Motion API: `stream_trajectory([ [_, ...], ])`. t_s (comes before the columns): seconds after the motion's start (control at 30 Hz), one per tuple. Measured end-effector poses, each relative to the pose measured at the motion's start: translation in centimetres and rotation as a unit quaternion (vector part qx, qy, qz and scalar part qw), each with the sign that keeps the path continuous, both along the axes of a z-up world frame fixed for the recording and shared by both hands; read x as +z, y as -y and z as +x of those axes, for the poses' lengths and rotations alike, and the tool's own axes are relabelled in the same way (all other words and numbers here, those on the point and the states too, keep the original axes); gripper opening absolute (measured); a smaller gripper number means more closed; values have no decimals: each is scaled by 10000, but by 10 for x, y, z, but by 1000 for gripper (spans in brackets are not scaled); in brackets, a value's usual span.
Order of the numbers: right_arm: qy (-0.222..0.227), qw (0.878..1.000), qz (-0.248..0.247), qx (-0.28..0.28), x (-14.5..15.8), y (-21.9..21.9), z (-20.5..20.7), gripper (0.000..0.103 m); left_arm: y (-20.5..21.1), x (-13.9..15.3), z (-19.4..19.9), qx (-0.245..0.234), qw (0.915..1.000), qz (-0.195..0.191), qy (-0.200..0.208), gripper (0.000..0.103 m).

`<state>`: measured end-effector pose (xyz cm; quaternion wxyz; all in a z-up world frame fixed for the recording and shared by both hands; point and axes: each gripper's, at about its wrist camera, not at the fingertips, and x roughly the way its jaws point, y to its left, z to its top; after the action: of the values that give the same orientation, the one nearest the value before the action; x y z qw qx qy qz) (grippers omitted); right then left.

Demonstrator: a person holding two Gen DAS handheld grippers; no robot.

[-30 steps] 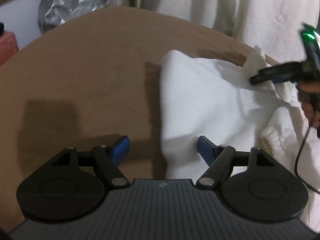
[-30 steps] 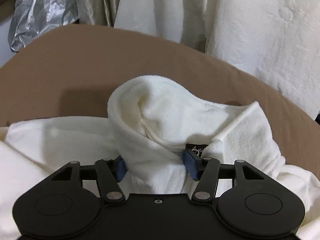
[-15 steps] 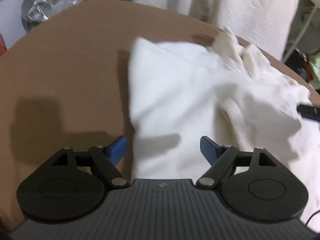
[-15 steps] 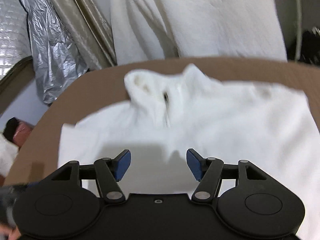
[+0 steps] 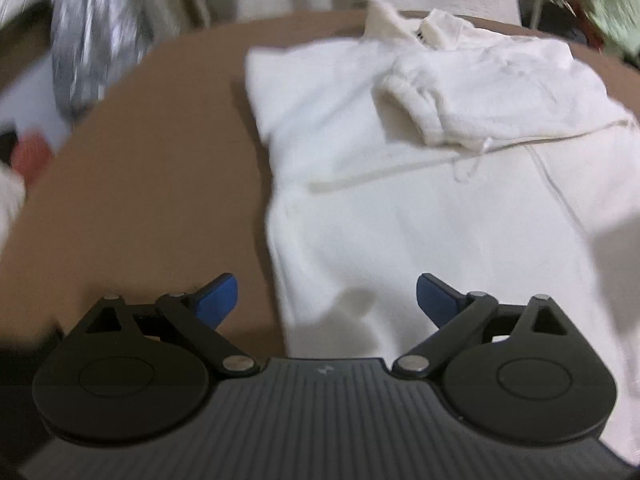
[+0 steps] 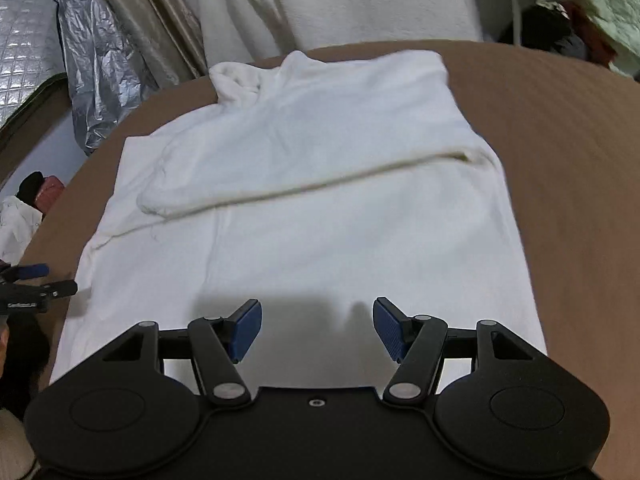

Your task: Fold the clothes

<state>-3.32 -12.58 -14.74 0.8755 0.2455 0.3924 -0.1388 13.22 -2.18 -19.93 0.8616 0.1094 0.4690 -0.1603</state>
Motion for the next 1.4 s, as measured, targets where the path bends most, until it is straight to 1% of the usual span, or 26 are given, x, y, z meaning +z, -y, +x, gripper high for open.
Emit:
stream_trajectory([
  [0.03, 34, 10000, 39, -10, -2, -1, -5, 67, -3, -6, -2, 100, 9998, -49, -186, 98],
  [0.07, 72, 9999, 95, -1, -6, -2, -7, 67, -6, -11, -5, 199, 9992, 16, -338, 98],
  [0.13, 84, 9998, 157, 54, -9, -6, -8, 67, -11, -24, -11, 395, 9969, 345, -587, 98],
  [0.17, 71, 9999, 118, 93, -9, -8, -9, 67, -15, -28, -14, 451, 9956, 387, -728, 98],
  [0.27, -3, 9994, -260, 214, -1, -15, -18, 67, -29, -31, -28, 510, 9913, 195, -1198, 98],
  [0.3, -52, 9989, -407, 235, 0, -16, -25, 67, -33, -32, -32, 512, 9893, 57, -1368, 98],
  [0.33, -104, 9982, -539, 249, 1, -16, -32, 68, -37, -34, -36, 510, 9867, -108, -1542, 101],
  [0.4, -256, 9971, -693, 166, -1, -10, -53, 68, -41, -41, -44, 613, 9814, -208, -1810, 103],
  [0.5, -619, 9958, -675, 8, -11, 4, -89, 69, -46, -40, -59, 807, 9807, -205, -1771, 103],
  [0.63, -1056, 9925, -619, -45, -24, 22, -135, 69, -50, -39, -66, 980, 9765, -373, -1881, 103],
  [0.7, -1087, 9933, -399, -41, -30, 26, -156, 69, -53, -39, -67, 1067, 9740, -465, -1945, 103],
  [0.8, -844, 9963, 116, 75, -39, 27, -187, 69, -56, -41, -68, 1198, 9723, -548, -1929, 103],
  [0.9, -403, 9963, 756, 72, -48, 29, -209, 69, -52, -39, -71, 1237, 9738, -521, -1833, 103],
  [0.97, -43, 9912, 1322, 106, -58, 28, -218, 70, -50, -36, -75, 1172, 9758, -578, -1752, 103],
  [1.0, 109, 9882, 1526, 127, -62, 27, -220, 69, -48, -35, -77, 1140, 9767, -607, -1711, 103],
  [1.07, 336, 9846, 1708, 182, -71, 21, -218, 53, -46, -32, -80, 1075, 9785, -664, -1630, 103],
  [1.1, 419, 9837, 1739, 195, -74, 19, -216, 47, -44, -31, -82, 1043, 9793, -693, -1589, 103],
  [1.13, 475, 9840, 1706, 185, -77, 17, -212, 29, -43, -30, -84, 1010, 9801, -722, -1548, 99],
  [1.17, 555, 9837, 1705, 169, -78, 17, -207, 20, -42, -28, -86, 978, 9809, -750, -1507, 85],
  [1.2, 662, 9833, 1687, 162, -78, 16, -202, 19, -40, -27, -88, 945, 9816, -779, -1466, 74],
  [1.23, 813, 9833, 1615, 187, -75, 14, -196, 18, -39, -25, -90, 912, 9823, -807, -1425, 54],
  [1.27, 945, 9839, 1494, 249, -69, 11, -190, 17, -37, -23, -91, 833, 9835, -800, -1391, 46],
  [1.3, 1047, 9846, 1365, 318, -62, 8, -182, 17, -33, -21, -94, 737, 9856, -741, -1333, 42],
  [1.37, 1210, 9849, 1164, 427, -50, 4, -167, 17, -27, -16, -99, 593, 9894, -616, -1171, 25],
  [1.4, 1289, 9846, 1073, 489, -43, 3, -159, 16, -25, -13, -100, 546, 9906, -611, -1098, 19],
])
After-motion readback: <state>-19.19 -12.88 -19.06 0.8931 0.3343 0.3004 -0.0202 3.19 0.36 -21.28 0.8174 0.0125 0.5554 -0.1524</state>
